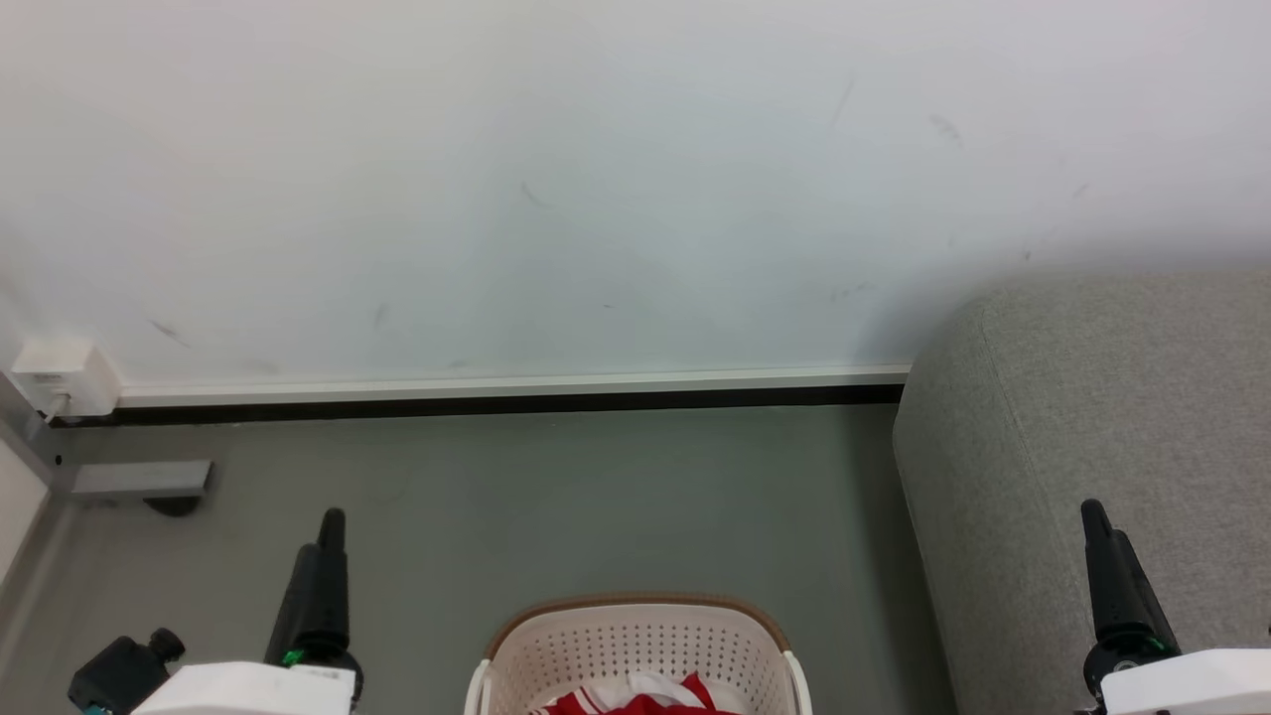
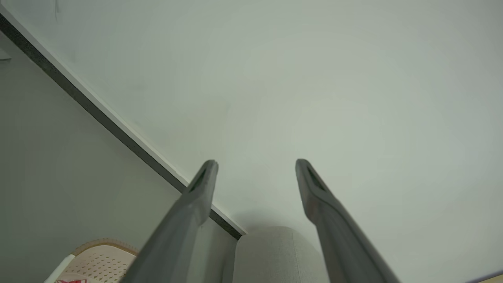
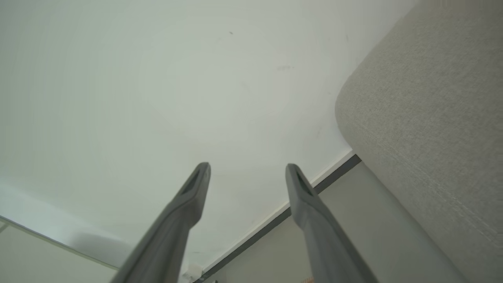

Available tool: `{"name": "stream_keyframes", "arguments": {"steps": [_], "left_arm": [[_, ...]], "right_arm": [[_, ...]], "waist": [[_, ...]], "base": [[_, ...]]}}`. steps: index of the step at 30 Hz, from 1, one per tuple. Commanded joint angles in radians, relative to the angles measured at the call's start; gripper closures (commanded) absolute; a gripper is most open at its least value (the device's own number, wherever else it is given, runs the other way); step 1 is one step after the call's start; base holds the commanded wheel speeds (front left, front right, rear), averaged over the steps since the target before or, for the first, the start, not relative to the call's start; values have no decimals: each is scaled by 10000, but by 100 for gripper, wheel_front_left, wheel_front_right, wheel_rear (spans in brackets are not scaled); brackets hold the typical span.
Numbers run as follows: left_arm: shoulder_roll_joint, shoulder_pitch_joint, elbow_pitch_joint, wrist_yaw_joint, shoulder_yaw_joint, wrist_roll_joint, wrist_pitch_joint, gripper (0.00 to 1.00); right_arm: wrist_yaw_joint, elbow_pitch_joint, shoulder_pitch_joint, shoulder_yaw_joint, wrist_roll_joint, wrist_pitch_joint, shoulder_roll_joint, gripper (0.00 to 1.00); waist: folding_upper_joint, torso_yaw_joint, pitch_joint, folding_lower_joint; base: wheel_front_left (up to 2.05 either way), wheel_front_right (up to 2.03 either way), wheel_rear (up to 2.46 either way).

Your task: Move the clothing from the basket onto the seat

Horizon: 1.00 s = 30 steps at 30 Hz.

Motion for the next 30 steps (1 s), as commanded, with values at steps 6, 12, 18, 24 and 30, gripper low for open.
{"name": "stream_keyframes", "arguments": {"steps": [6,12,18,24,30], "left_arm": [[81,57,-112,209,-181,1680,-274,0],[202,104,33,520,-384,3224,-474,0],[212,164,33,791,-543,4031,-656,0],[234,211,62,877,-623,4654,-809,0],[244,262,74,957,-670,5260,-981,0]], "right_arm": [[40,-16,-266,162,-1616,-277,-118,0],[42,61,-212,285,-2933,-463,-157,0],[44,67,-120,192,-3984,-641,-34,0],[46,247,-119,276,-4701,-816,-26,0],[48,392,-119,348,-5261,-978,-45,0]], "waist": [[-1,-11,-61,0],[-1,-12,-132,0],[-1,4,-186,0],[-1,-4,-214,0],[-1,-20,-252,0]], "base": [[0,0,0],[0,0,0],[0,0,0],[0,0,0],[0,0,0]]}}
